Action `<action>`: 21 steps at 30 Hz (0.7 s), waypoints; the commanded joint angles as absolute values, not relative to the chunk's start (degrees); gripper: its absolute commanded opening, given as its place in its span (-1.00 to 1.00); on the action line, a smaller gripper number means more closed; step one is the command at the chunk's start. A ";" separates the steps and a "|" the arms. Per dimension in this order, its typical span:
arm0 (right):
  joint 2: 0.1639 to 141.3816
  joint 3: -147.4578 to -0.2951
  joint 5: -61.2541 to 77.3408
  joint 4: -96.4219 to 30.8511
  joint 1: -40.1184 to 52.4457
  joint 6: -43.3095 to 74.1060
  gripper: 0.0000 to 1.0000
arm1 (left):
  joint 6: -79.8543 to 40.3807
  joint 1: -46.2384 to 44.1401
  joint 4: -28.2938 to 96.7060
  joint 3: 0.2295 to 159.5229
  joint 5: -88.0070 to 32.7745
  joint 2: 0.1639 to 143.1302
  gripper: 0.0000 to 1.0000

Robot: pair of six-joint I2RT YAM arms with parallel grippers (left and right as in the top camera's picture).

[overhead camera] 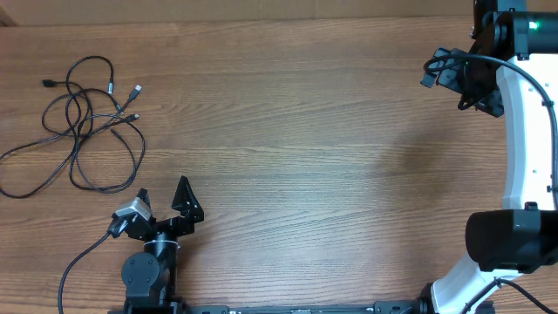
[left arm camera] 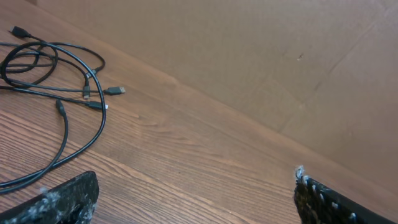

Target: Untangle cables

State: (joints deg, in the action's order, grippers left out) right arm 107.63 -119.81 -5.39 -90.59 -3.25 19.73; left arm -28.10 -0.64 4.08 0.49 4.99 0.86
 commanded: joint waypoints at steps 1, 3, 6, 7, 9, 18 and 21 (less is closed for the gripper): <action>107.53 -119.96 -5.96 -90.28 -3.22 20.16 1.00 | -26.59 -0.78 4.03 0.27 5.52 0.27 1.00; 107.53 -119.96 -5.96 -90.28 -3.22 20.16 1.00 | -26.57 -0.78 4.03 0.27 5.52 0.27 1.00; 107.53 -119.96 -5.96 -90.28 -3.22 20.16 1.00 | -26.59 -0.78 4.03 0.27 5.52 0.27 0.99; 107.53 -119.96 -5.96 -90.28 -3.22 20.16 0.99 | -26.57 -0.78 4.03 0.27 5.52 0.27 0.99; 107.53 -119.96 -5.96 -90.28 -3.22 20.16 1.00 | -26.57 -0.78 4.03 0.27 5.52 0.27 1.00; 107.55 -119.96 -5.96 -90.17 -3.22 20.16 0.99 | -26.57 -0.78 4.03 0.27 5.52 0.27 1.00; 106.48 -119.96 -5.96 -89.86 -2.85 20.16 1.00 | -26.59 -0.78 4.03 0.27 5.52 0.27 1.00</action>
State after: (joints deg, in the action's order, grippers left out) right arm 107.63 -119.81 -5.37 -90.35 -3.22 19.73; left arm -28.10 -0.64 4.08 0.47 4.99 0.86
